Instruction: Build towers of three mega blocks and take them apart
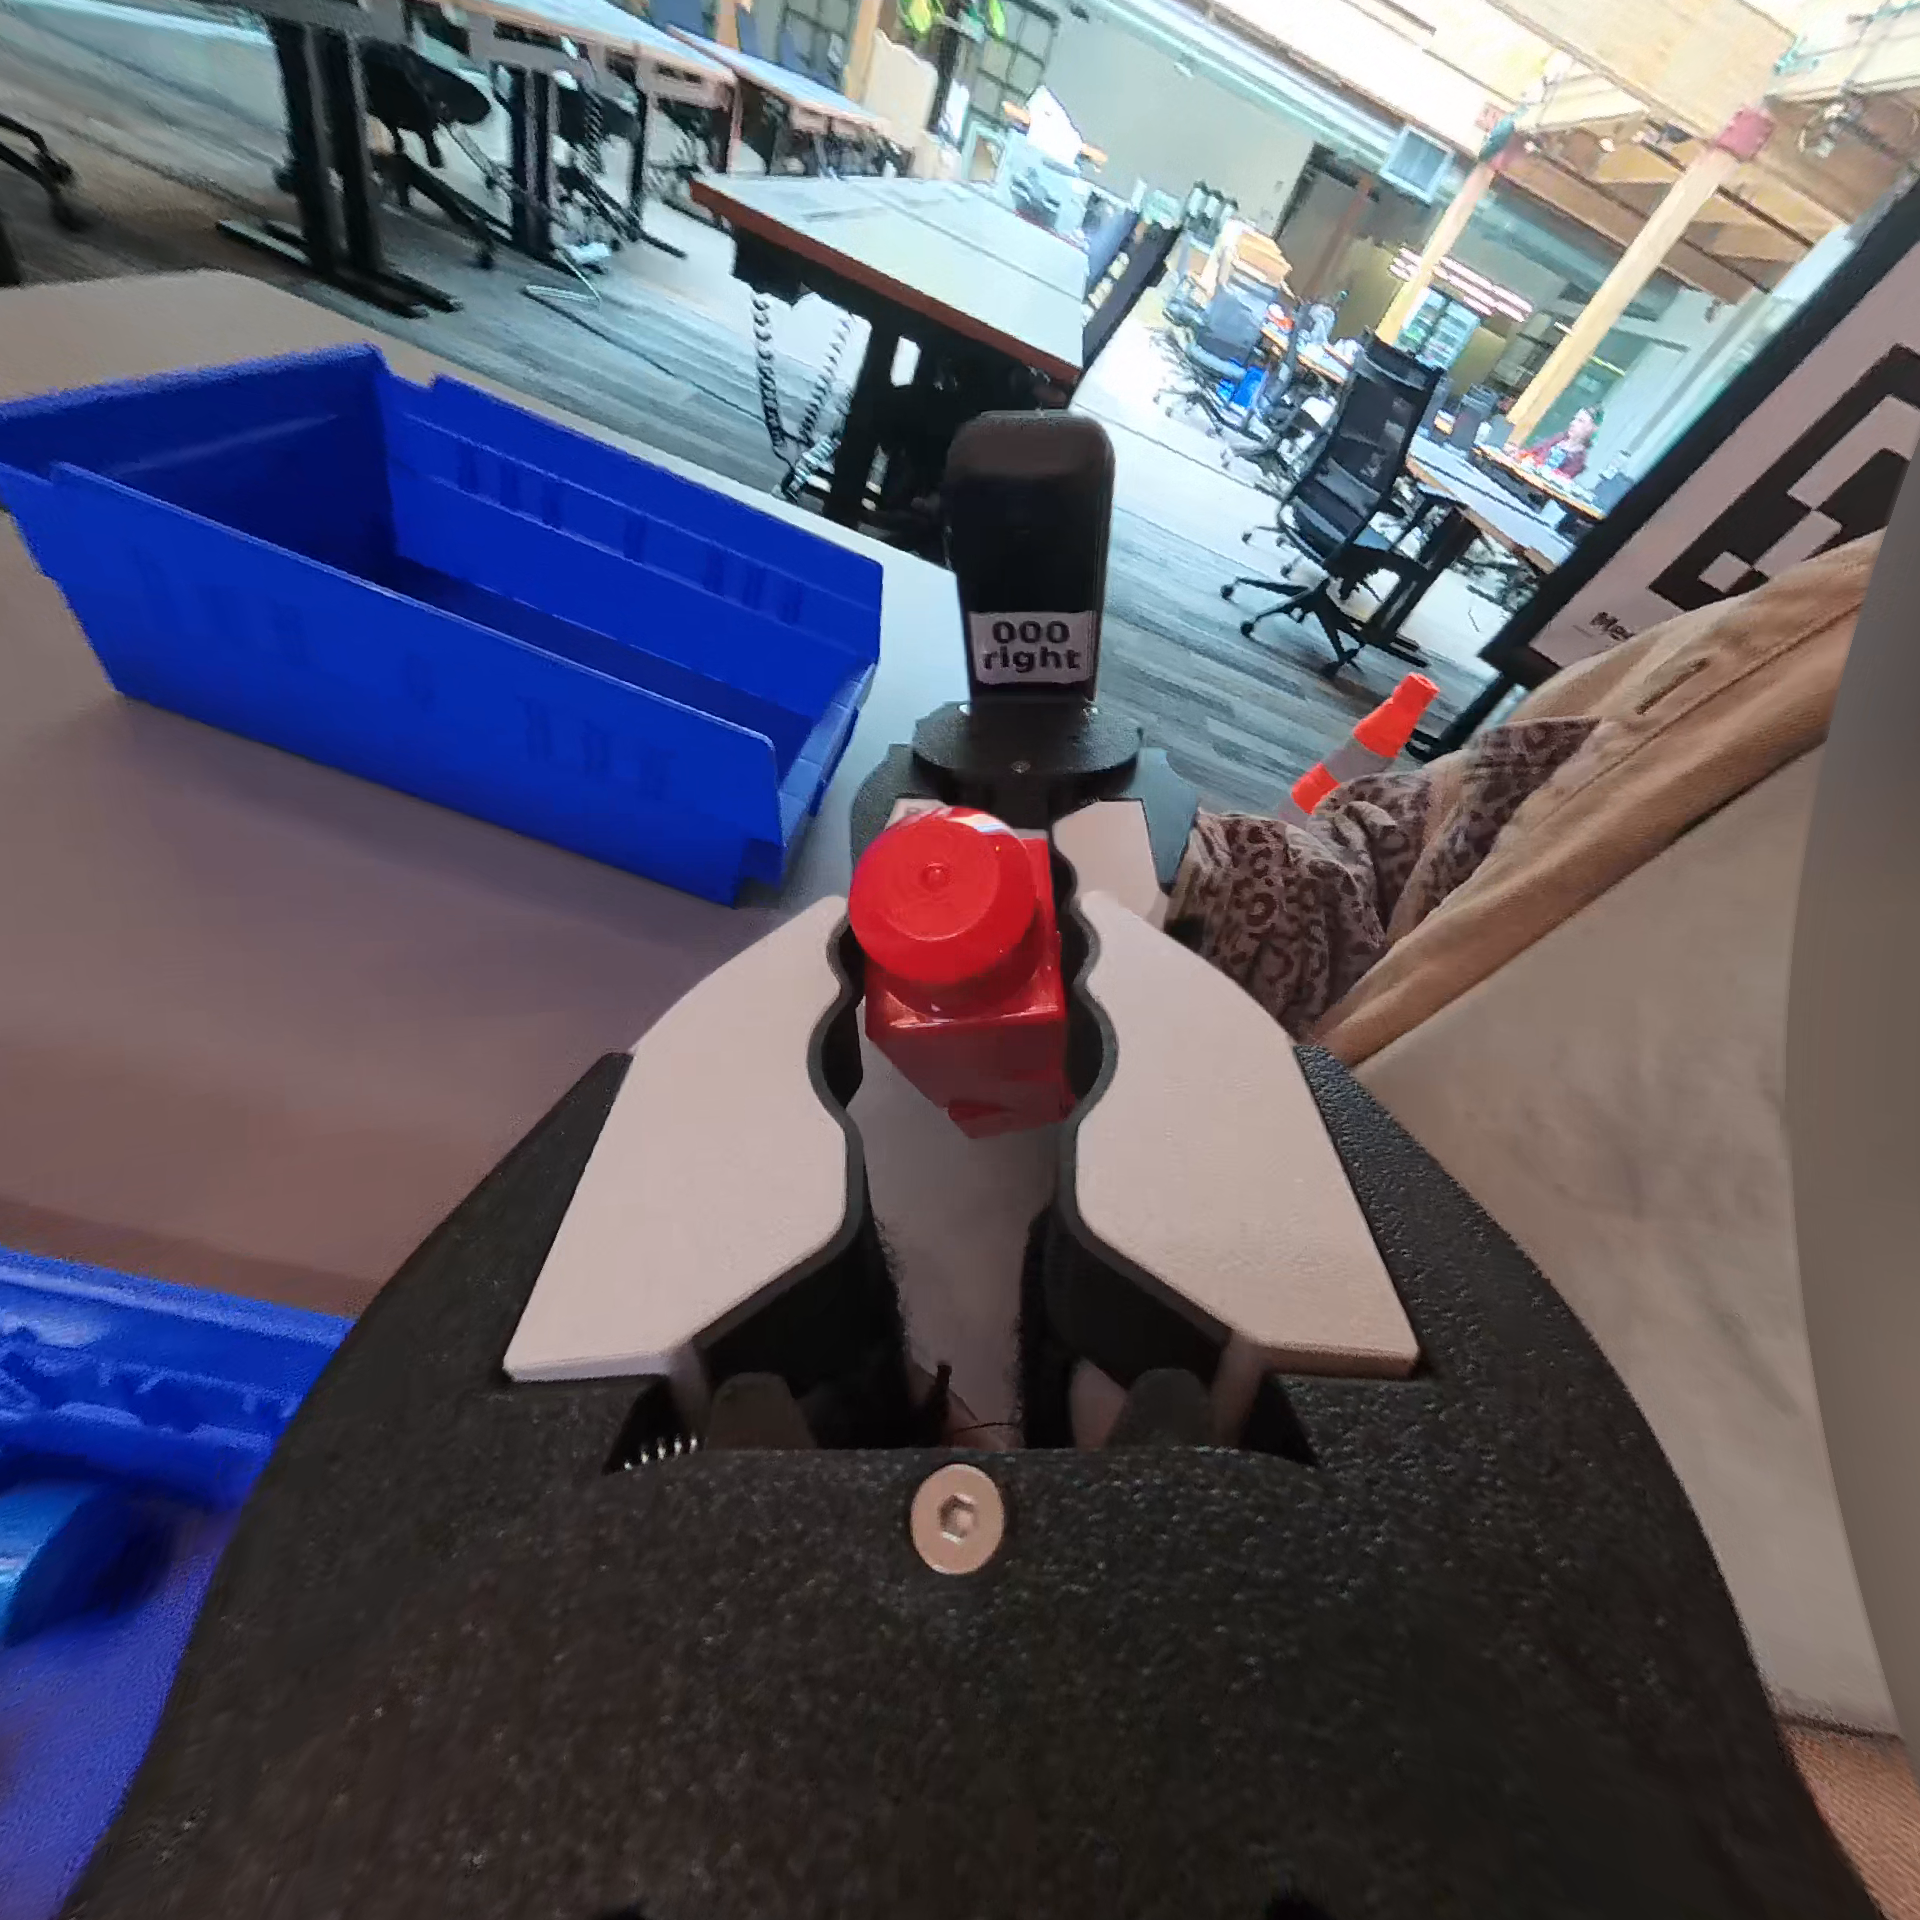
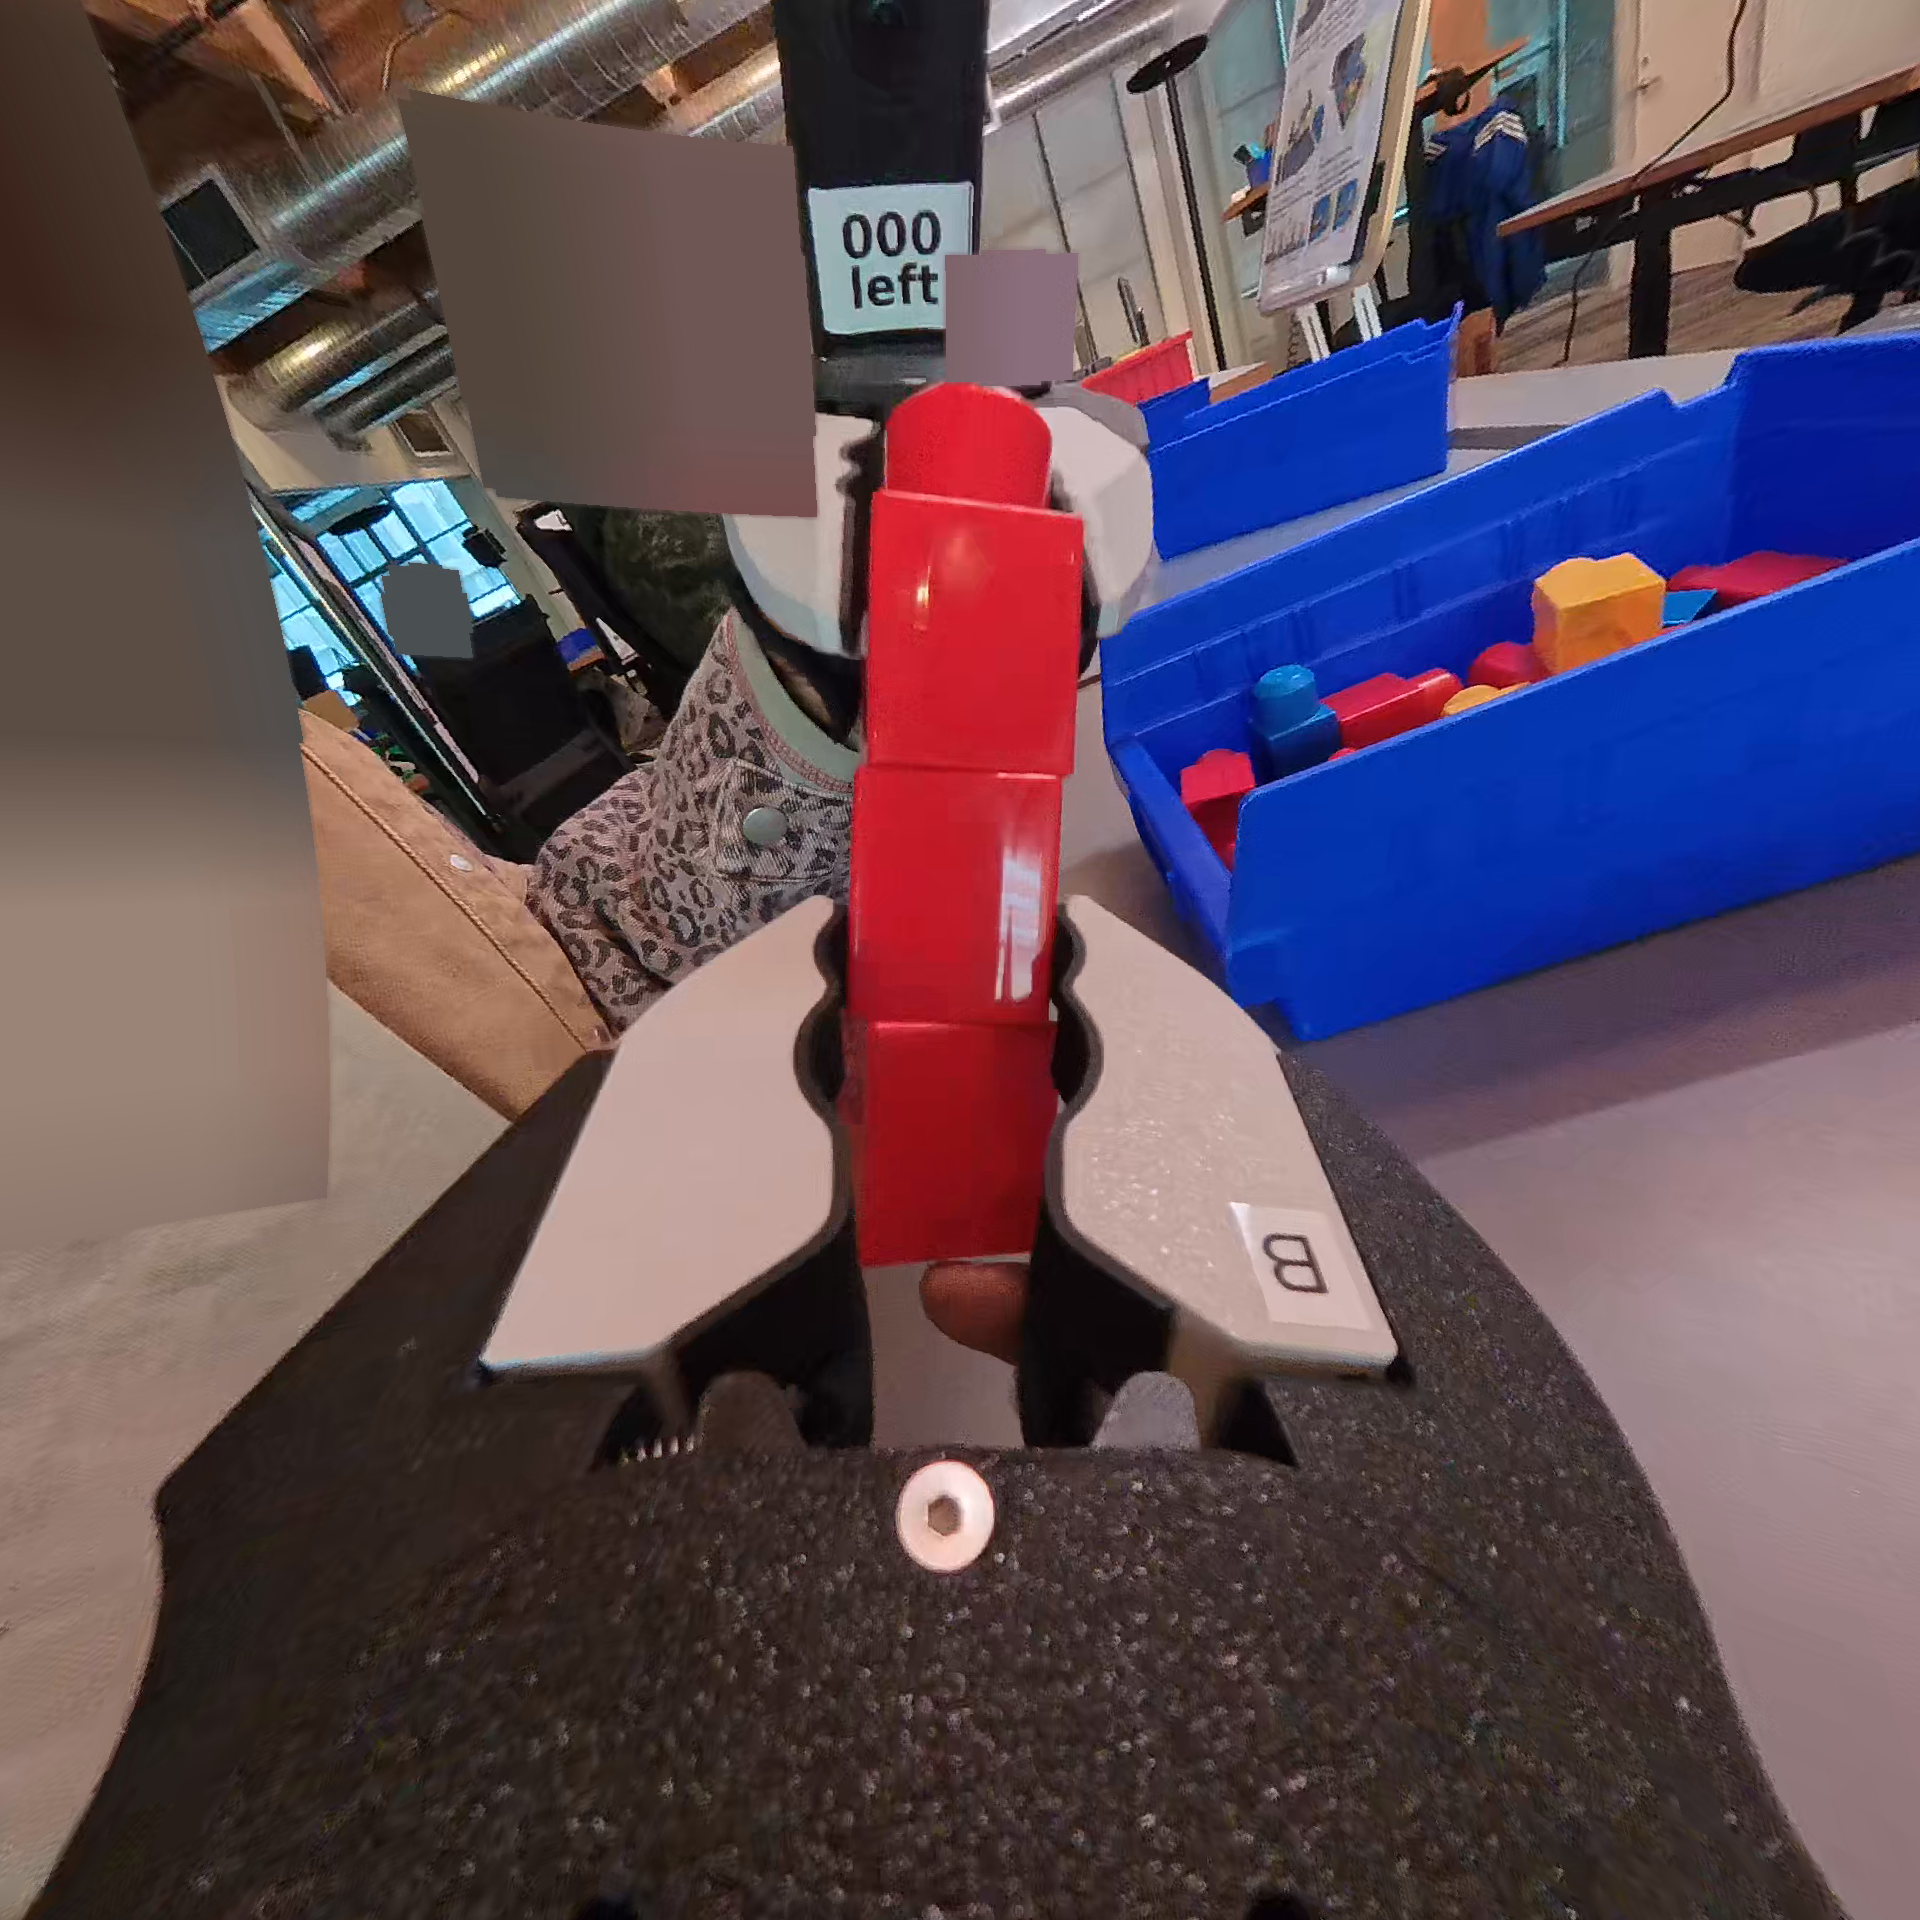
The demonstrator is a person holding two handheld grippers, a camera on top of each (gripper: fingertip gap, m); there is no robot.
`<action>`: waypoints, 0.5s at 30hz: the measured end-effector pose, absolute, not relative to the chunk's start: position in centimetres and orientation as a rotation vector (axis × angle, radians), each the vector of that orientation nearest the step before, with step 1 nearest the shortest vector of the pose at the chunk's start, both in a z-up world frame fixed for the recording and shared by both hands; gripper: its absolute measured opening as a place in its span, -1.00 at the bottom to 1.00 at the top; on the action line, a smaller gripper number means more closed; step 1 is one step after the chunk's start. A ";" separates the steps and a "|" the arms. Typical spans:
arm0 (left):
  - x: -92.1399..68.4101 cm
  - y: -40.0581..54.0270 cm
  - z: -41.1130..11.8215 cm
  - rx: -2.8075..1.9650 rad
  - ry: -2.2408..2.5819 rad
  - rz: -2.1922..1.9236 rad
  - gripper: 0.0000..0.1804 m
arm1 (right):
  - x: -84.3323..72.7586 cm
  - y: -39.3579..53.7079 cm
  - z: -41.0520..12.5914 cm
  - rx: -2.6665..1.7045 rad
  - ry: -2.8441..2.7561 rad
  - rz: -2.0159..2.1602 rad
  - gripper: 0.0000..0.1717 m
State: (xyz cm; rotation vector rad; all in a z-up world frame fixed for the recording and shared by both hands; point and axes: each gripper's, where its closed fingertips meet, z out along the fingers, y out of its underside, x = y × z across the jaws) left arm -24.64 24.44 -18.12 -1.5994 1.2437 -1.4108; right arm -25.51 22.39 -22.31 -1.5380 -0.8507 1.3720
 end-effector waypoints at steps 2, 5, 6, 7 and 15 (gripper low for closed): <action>-24.4 24.4 -18.3 -1.601 1.248 -1.417 -0.60 | -25.4 22.3 -22.5 -1.558 -0.844 1.399 -0.58; -24.6 24.1 -18.5 -1.598 1.275 -1.409 -0.61 | -25.2 22.1 -22.4 -1.555 -0.842 1.440 -0.58; -24.6 24.0 -18.7 -1.599 1.287 -1.407 -0.60 | -25.3 22.0 -22.5 -1.561 -0.856 1.433 -0.58; -24.7 23.9 -18.7 -1.596 1.300 -1.408 -0.61 | -25.4 21.8 -22.6 -1.567 -0.870 1.432 -0.58; -24.9 23.0 -18.6 -1.545 1.357 -1.451 -0.60 | -25.9 20.8 -22.7 -1.557 -0.908 1.519 -0.58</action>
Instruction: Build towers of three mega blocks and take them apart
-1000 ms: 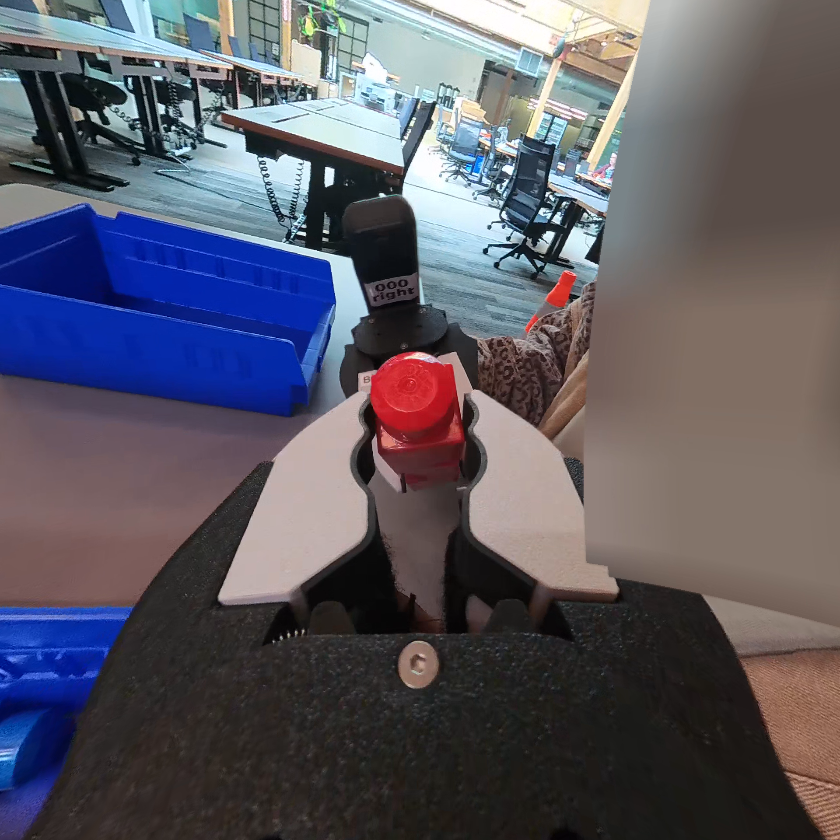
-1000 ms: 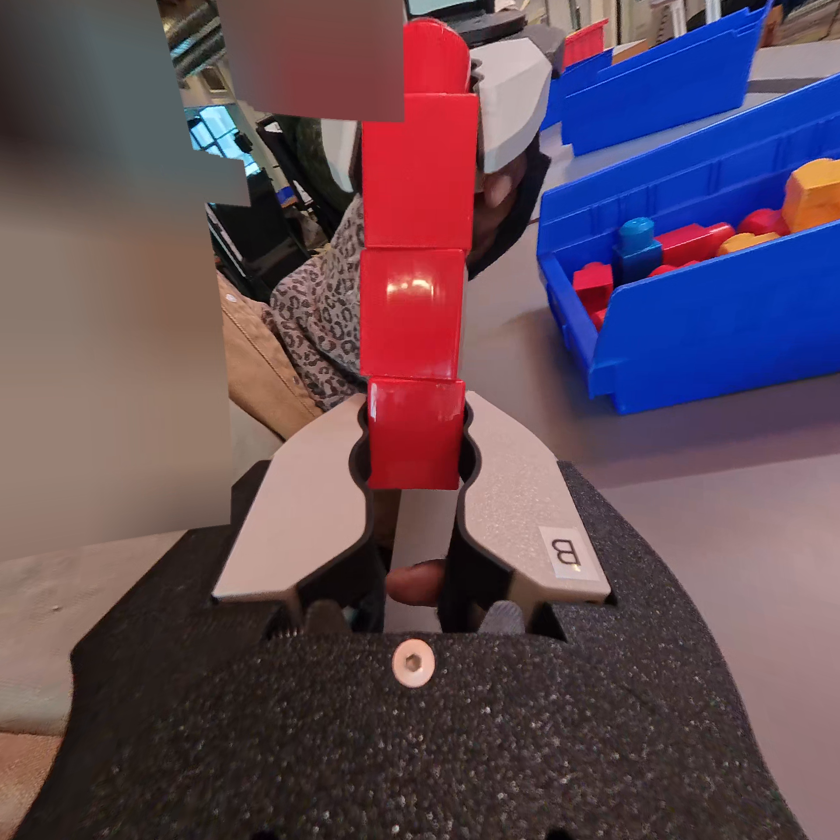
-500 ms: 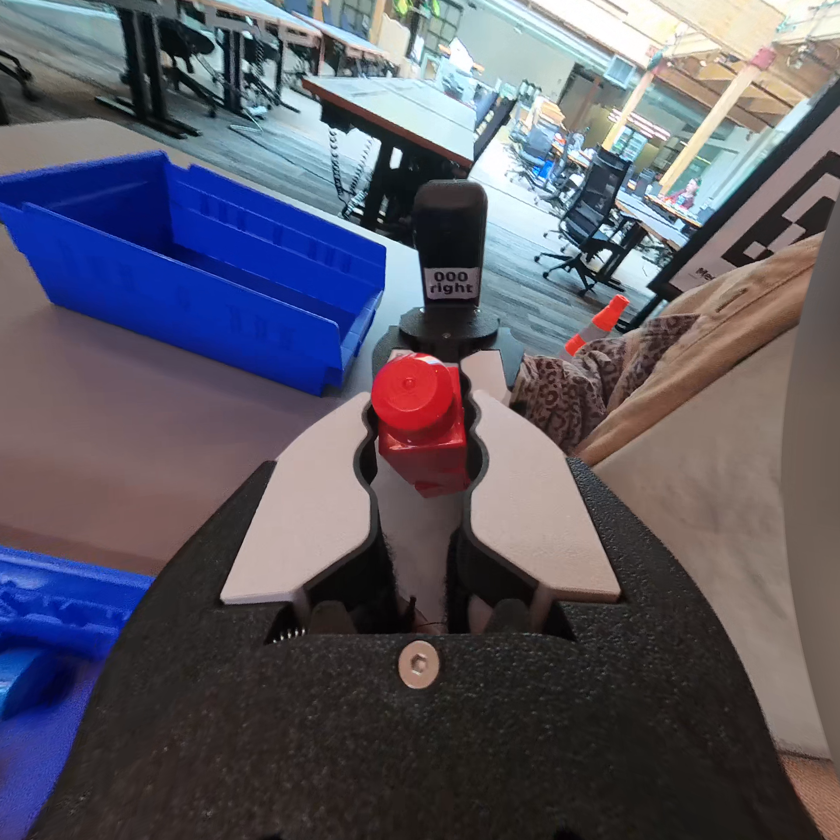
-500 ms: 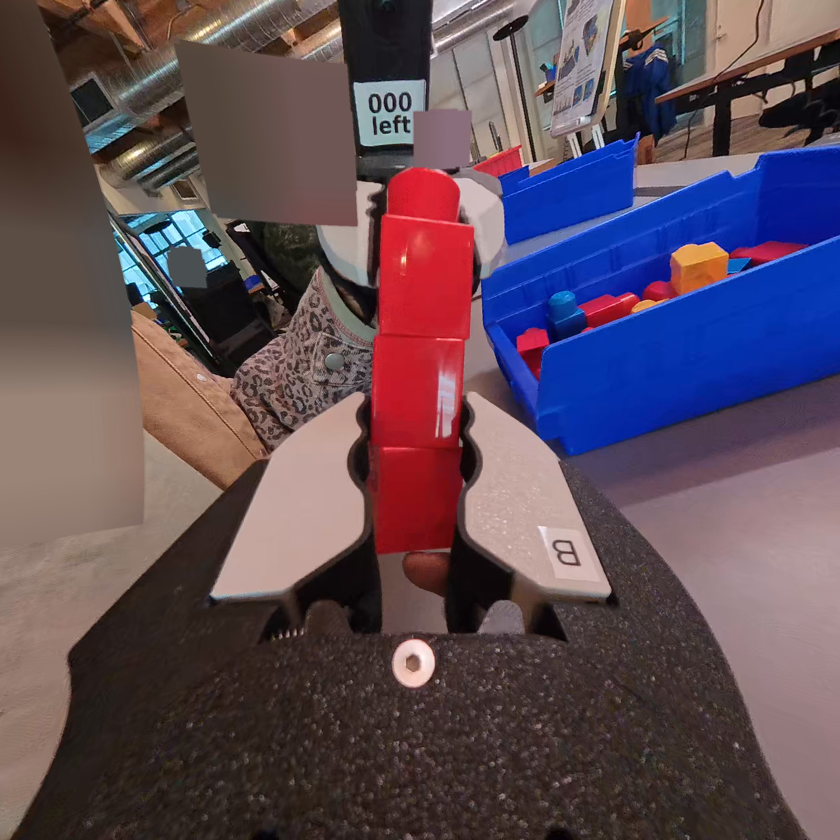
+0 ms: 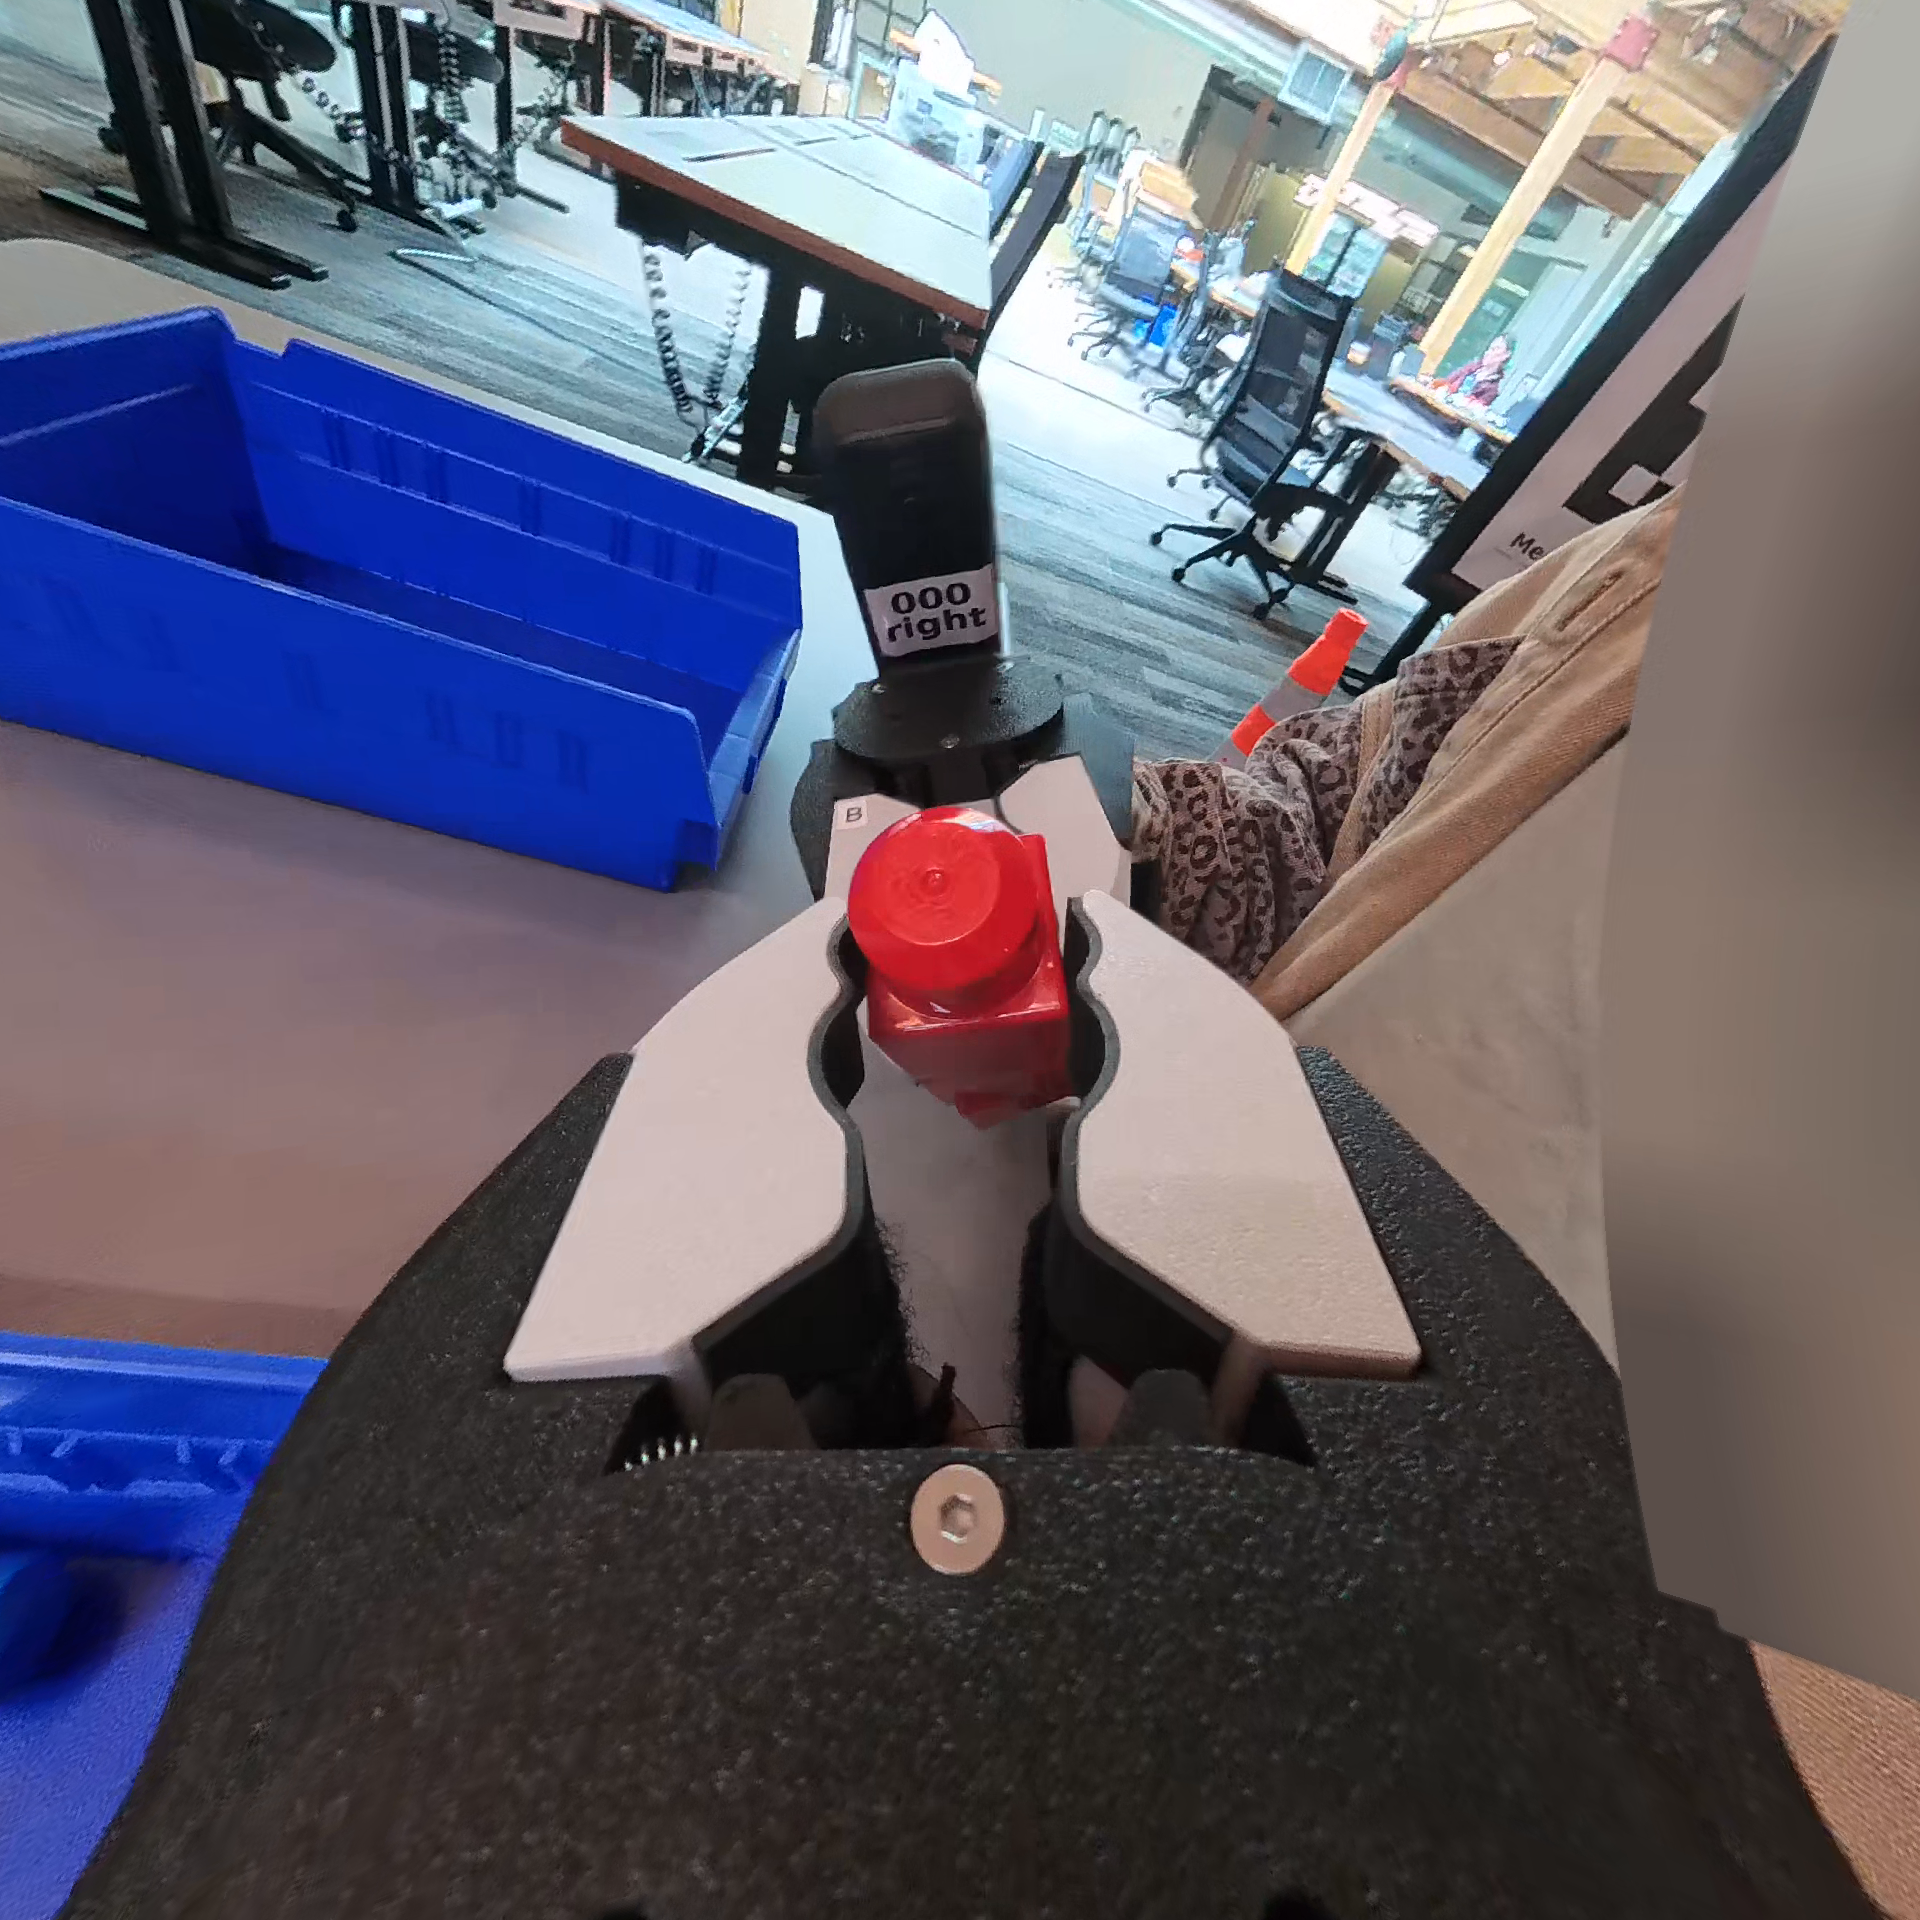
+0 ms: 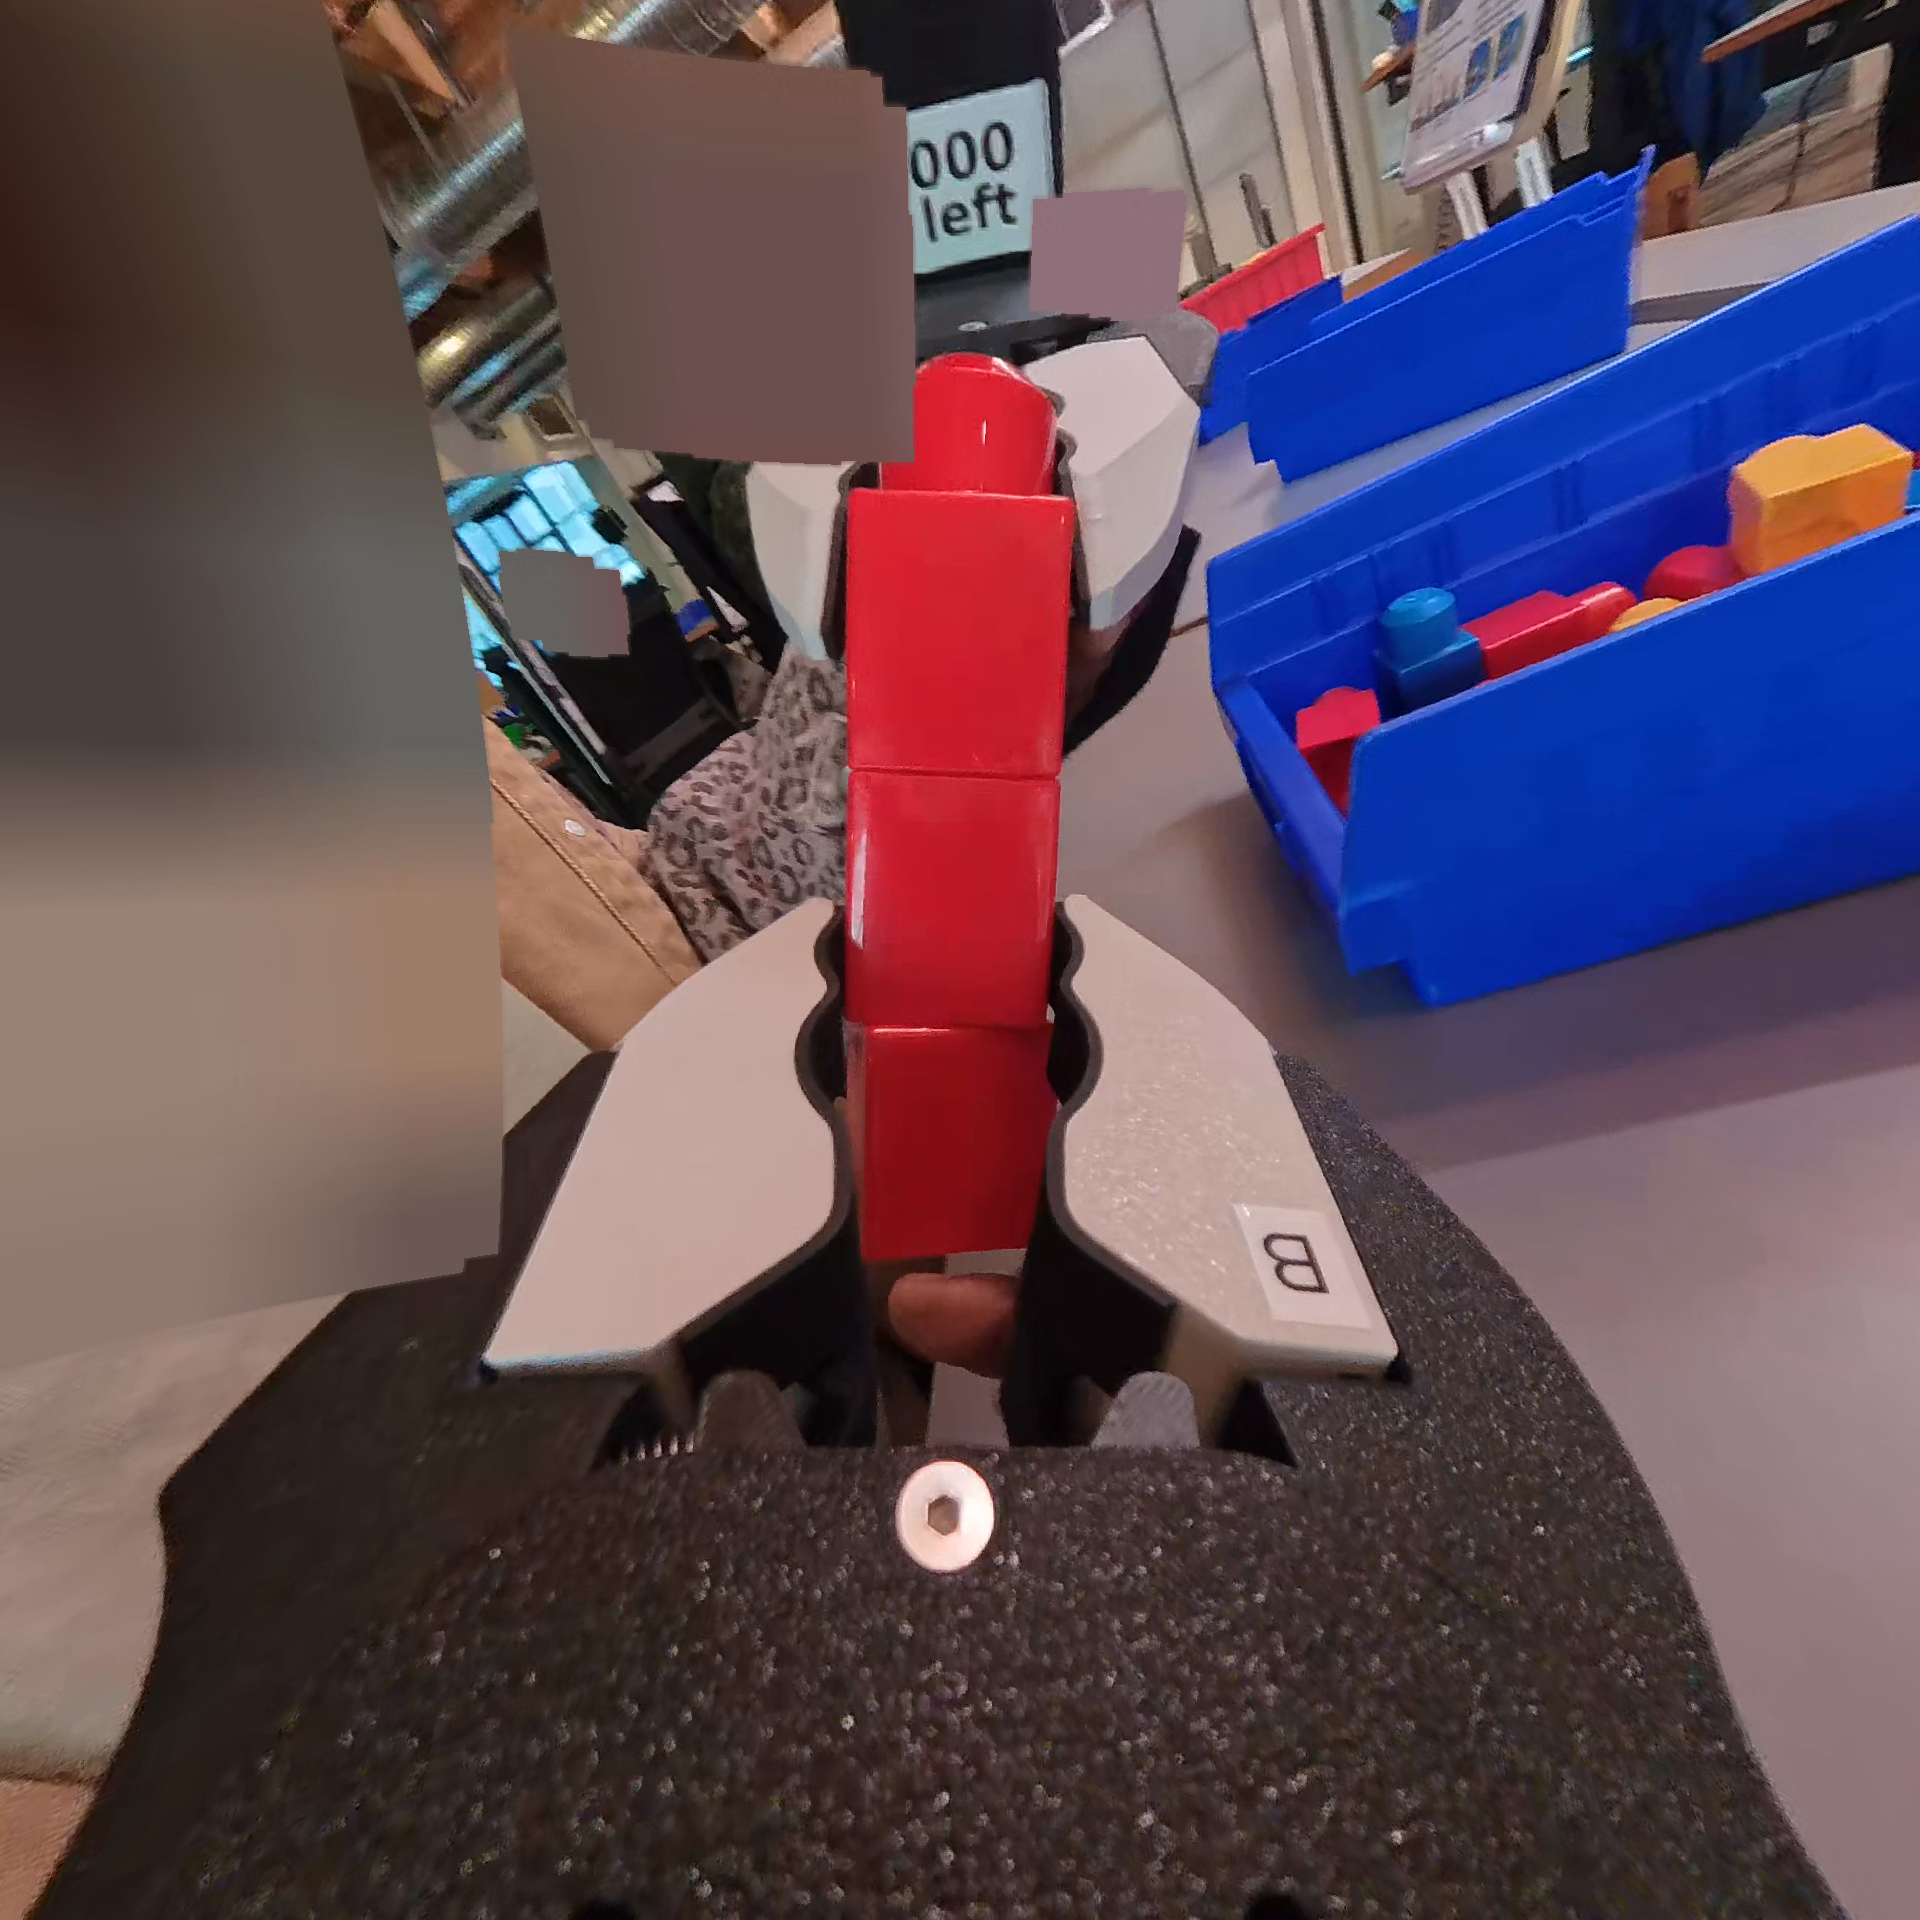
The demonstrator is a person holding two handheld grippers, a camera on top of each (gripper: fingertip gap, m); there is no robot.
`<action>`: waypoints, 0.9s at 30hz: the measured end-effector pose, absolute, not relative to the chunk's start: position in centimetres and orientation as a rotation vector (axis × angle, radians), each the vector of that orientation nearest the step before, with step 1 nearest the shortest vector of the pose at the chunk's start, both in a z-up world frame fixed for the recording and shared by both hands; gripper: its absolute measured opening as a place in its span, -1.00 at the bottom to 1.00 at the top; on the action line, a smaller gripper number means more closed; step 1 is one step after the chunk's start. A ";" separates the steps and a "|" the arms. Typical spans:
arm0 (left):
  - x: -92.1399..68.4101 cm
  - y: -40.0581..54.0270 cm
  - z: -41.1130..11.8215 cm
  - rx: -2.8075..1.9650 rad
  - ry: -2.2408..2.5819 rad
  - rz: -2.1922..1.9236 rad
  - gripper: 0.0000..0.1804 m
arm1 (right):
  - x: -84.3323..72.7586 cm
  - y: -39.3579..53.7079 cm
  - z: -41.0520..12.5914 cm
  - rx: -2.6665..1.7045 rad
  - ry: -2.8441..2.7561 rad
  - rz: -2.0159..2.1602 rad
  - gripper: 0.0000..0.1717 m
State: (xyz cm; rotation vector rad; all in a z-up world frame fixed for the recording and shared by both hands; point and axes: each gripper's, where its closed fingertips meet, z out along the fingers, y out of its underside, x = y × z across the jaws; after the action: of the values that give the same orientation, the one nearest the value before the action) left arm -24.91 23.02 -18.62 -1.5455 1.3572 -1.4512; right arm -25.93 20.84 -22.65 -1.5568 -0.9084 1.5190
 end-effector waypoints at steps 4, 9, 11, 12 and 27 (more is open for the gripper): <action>-24.8 23.1 -18.3 -1.545 1.330 -1.481 -0.60 | -25.9 21.0 -22.4 -1.554 -0.880 1.538 -0.58; -24.6 23.5 -18.6 -1.595 1.316 -1.398 -0.60 | -25.8 21.4 -22.6 -1.583 -0.885 1.461 -0.58; -24.6 23.7 -18.5 -1.605 1.300 -1.396 -0.60 | -25.7 21.6 -22.4 -1.589 -0.870 1.450 -0.58; -24.6 23.8 -18.5 -1.613 1.295 -1.387 -0.60 | -25.7 21.7 -22.5 -1.597 -0.871 1.429 -0.58; -23.6 22.3 -19.8 -1.537 1.422 -1.485 -0.53 | -24.9 21.8 -21.0 -1.531 -0.864 1.378 -0.58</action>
State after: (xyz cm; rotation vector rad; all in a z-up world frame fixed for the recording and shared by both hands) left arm -23.59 22.25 -19.75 -1.5366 1.4222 -1.4853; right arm -24.94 21.76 -20.96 -1.5309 -0.8638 1.3781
